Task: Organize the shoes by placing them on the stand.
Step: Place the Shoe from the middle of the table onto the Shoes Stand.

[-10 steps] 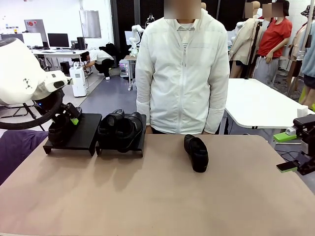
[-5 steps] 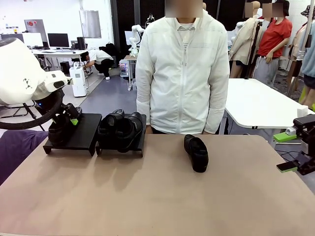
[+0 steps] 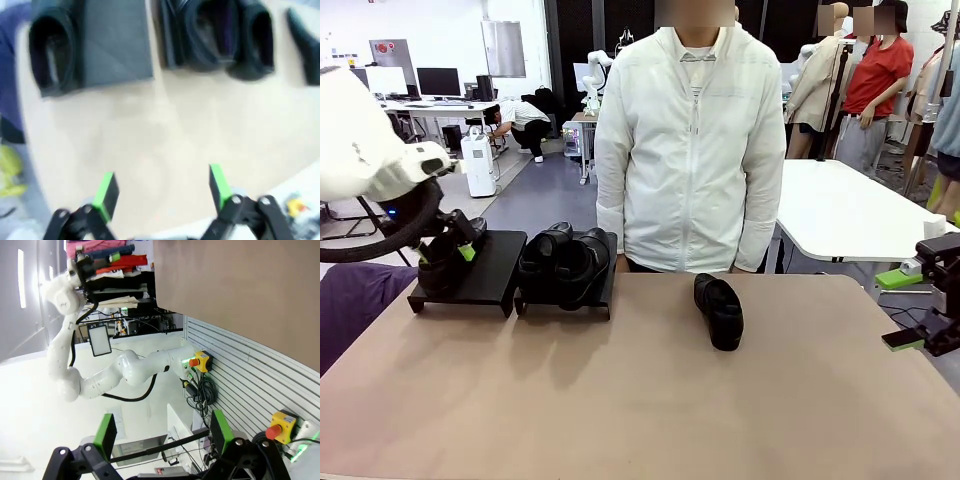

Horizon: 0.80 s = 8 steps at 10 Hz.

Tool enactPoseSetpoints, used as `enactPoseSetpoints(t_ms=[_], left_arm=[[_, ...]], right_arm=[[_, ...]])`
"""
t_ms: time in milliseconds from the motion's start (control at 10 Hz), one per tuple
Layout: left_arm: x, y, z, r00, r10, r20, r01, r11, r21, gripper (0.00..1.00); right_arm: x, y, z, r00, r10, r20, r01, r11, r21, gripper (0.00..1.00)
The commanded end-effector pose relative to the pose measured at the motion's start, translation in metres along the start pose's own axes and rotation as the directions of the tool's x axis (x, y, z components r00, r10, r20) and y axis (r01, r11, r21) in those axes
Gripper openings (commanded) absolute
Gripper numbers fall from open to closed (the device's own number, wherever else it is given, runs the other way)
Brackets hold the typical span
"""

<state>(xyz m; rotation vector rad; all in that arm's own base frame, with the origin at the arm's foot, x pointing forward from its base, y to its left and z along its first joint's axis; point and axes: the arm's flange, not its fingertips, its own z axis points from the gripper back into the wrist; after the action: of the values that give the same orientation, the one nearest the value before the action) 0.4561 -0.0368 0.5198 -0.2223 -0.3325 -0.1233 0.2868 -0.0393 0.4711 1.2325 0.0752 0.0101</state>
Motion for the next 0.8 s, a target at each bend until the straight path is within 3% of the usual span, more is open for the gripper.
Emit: enactPoseSetpoints(t_ms=[0,100,200,300,400,500,700], left_arm=[[-0.076,0.021,0.061,0.966,0.252,0.047,-0.241,0.956,-0.169,0.92],[-0.103,0.023,0.078,0.931,0.364,0.003,-0.353,0.905,-0.236,0.92],[-0.136,0.034,0.093,0.948,0.318,-0.011,-0.299,0.877,-0.375,0.92],[-0.169,0.054,0.097,0.988,0.154,0.01,-0.128,0.853,-0.505,0.92],[-0.172,0.073,0.097,0.983,0.182,0.026,-0.137,0.821,-0.554,0.92],[-0.143,0.034,0.097,0.969,0.247,-0.026,-0.237,0.89,-0.389,0.92],[-0.143,0.034,0.097,0.969,0.247,-0.026,-0.237,0.89,-0.389,0.92]], right_arm=[[0.001,0.002,0.003,1.0,0.026,-0.003,-0.026,1.0,0.003,1.0],[0.001,0.002,0.003,1.0,0.026,-0.003,-0.026,1.0,0.003,1.0],[0.001,0.002,0.003,1.0,0.026,-0.003,-0.026,1.0,0.003,1.0],[0.001,0.002,0.003,1.0,0.026,-0.003,-0.026,1.0,0.003,1.0],[0.001,0.002,0.003,1.0,0.026,-0.003,-0.026,1.0,0.003,1.0],[0.001,0.002,0.003,1.0,0.026,-0.003,-0.026,1.0,0.003,1.0],[0.001,0.002,0.003,1.0,0.026,-0.003,-0.026,1.0,0.003,1.0]])
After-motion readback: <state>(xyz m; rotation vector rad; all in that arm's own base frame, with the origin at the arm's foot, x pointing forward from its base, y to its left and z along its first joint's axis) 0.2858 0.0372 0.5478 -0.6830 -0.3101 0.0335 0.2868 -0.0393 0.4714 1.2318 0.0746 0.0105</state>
